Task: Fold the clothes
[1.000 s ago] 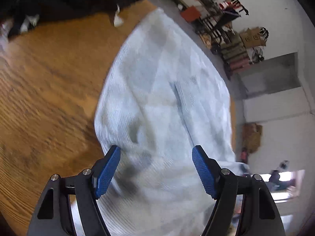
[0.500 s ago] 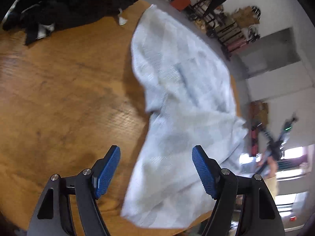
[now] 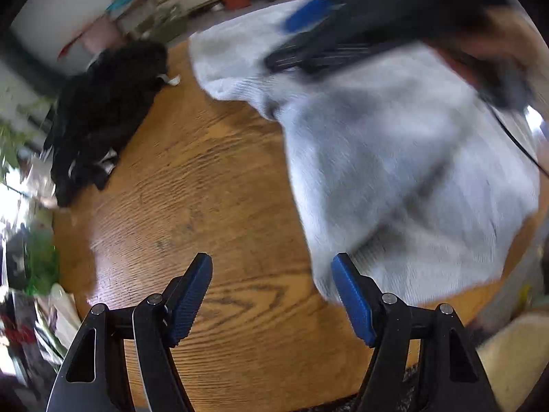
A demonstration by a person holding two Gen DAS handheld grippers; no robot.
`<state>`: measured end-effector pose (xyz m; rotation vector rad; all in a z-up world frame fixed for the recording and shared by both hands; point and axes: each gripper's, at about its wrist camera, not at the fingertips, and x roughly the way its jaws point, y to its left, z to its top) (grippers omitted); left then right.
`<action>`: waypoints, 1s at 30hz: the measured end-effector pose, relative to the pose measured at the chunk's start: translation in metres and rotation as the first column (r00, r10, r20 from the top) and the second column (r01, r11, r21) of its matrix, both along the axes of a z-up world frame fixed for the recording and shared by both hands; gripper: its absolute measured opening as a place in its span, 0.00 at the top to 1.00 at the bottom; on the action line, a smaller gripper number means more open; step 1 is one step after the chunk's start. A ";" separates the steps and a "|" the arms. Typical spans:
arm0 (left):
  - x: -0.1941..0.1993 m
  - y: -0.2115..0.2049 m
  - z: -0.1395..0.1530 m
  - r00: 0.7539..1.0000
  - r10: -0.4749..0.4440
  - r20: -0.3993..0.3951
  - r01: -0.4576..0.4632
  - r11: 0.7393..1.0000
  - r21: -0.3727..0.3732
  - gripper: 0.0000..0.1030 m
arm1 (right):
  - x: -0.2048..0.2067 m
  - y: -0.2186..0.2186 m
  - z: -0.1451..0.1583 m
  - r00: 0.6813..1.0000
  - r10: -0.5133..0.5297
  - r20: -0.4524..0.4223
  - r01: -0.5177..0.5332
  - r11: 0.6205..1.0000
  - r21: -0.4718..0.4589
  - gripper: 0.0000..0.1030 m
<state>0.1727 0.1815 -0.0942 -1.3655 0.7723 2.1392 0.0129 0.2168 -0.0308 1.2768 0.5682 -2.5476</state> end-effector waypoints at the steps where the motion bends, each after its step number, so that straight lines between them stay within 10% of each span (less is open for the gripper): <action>1: 0.006 -0.001 -0.001 1.000 -0.023 -0.012 0.023 1.000 0.002 0.29 | -0.002 -0.008 -0.002 1.000 0.016 0.005 -0.016 1.000 0.005 0.48; 5: 0.030 0.004 -0.004 0.981 -0.116 -0.154 0.112 0.993 -0.035 0.29 | -0.013 -0.027 -0.002 0.999 0.041 0.024 -0.041 0.999 0.023 0.48; 9: 0.030 0.010 -0.012 0.981 -0.141 -0.132 0.146 0.989 0.024 0.29 | -0.034 -0.039 -0.009 0.995 0.056 0.087 -0.059 0.998 0.028 0.48; 15: 0.008 0.008 -0.028 0.990 -0.070 -0.120 0.077 0.996 0.052 0.62 | -0.036 -0.044 -0.024 0.984 0.089 0.156 -0.102 0.992 0.073 0.48; 22: -0.004 -0.005 -0.037 0.998 -0.033 -0.061 0.042 0.988 0.147 0.88 | -0.041 -0.035 -0.036 0.979 0.026 0.201 -0.041 0.997 0.069 0.81; 30: -0.005 -0.021 -0.038 1.000 0.015 -0.025 -0.010 0.982 0.191 0.91 | -0.059 -0.019 -0.018 0.981 -0.075 0.181 0.083 0.996 -0.035 0.86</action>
